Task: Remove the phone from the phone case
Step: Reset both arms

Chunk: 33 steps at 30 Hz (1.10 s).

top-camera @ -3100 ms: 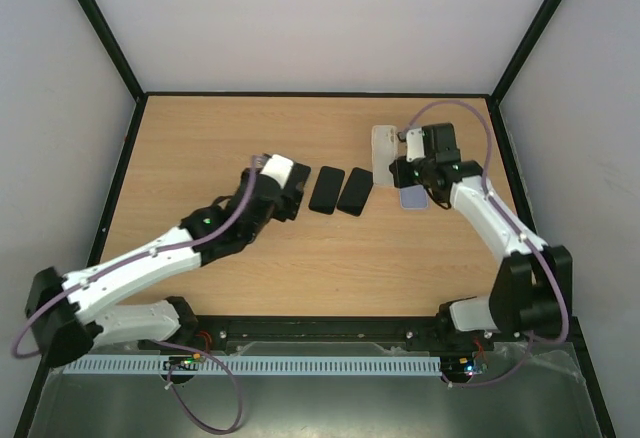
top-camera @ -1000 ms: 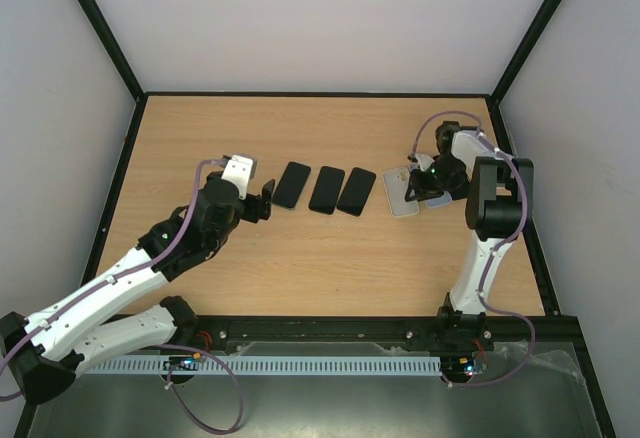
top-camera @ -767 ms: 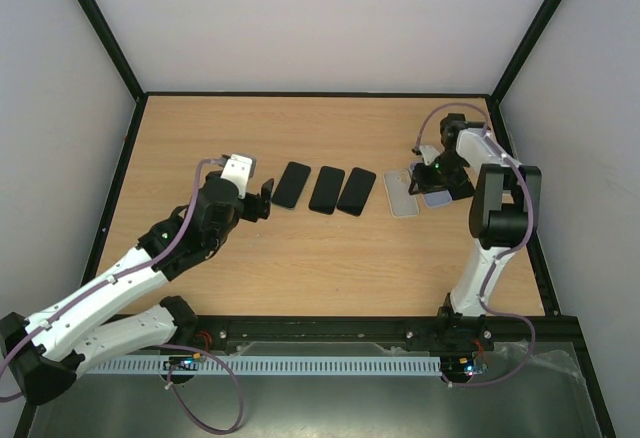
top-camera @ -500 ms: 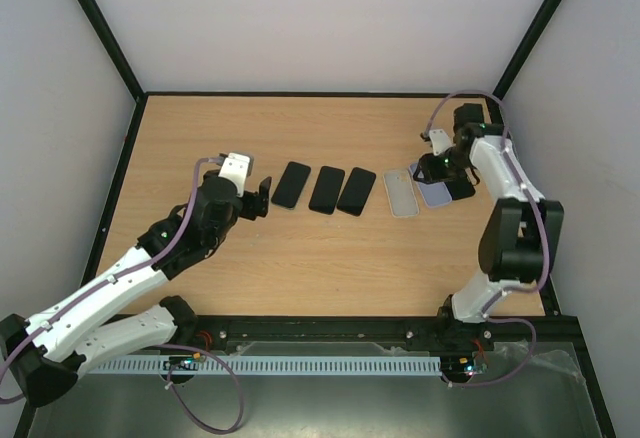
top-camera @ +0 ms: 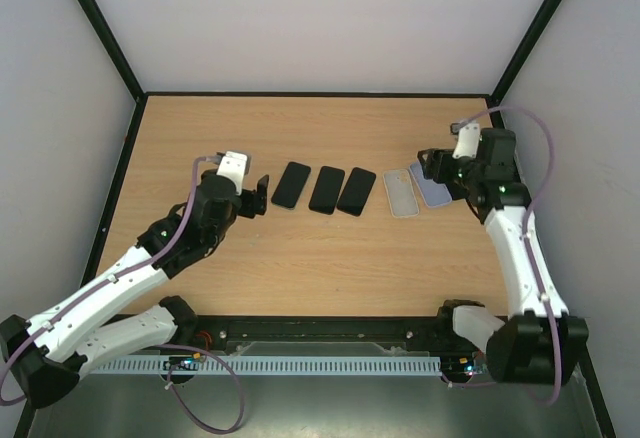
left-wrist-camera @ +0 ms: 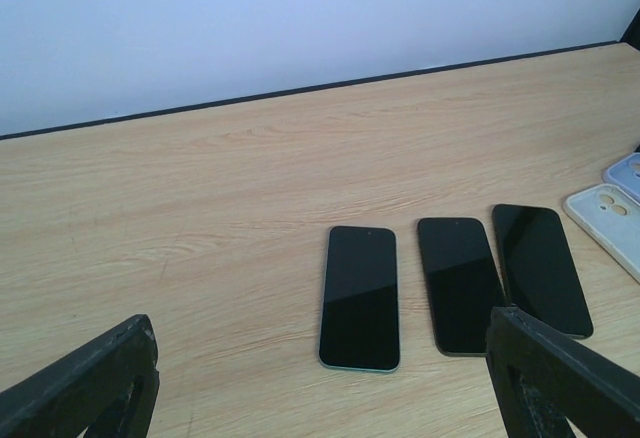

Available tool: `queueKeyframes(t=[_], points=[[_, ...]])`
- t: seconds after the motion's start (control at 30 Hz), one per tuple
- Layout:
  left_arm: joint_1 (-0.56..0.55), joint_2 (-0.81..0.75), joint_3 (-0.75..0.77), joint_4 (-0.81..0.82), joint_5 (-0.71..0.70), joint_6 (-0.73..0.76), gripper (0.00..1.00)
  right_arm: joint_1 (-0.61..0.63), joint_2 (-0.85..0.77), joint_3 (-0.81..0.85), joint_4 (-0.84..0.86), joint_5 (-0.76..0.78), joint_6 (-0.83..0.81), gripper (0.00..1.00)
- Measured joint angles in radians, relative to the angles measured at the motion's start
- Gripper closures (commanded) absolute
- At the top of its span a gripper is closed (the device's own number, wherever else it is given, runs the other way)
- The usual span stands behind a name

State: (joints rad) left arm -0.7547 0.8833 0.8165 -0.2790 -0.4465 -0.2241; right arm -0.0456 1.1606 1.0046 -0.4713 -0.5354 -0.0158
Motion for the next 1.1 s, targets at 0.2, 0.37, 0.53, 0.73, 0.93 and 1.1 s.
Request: queueKeyframes(t=[0.2,0.37,0.53,0.73,0.93,1.1], points=[[0.046,-0.003,-0.001,0.003,0.003,-0.027,0.1,0.001,-0.229,-0.157,0.208,0.152,0.182,0.02],[0.115,-0.011,-0.006,0.008,0.032,-0.052,0.01,0.001,-0.254,-0.235,0.27,0.283,0.264,0.02],[0.195,-0.009,-0.006,0.009,0.074,-0.078,0.0,0.001,-0.282,-0.288,0.329,0.392,0.282,0.03],[0.243,-0.01,-0.006,0.016,0.108,-0.088,0.0,0.001,-0.351,-0.314,0.365,0.433,0.282,0.03],[0.246,-0.01,-0.012,0.027,0.127,-0.092,0.0,0.001,-0.372,-0.32,0.384,0.415,0.282,0.03],[0.246,-0.01,-0.016,0.027,0.133,-0.092,0.0,0.001,-0.37,-0.327,0.387,0.411,0.282,0.03]])
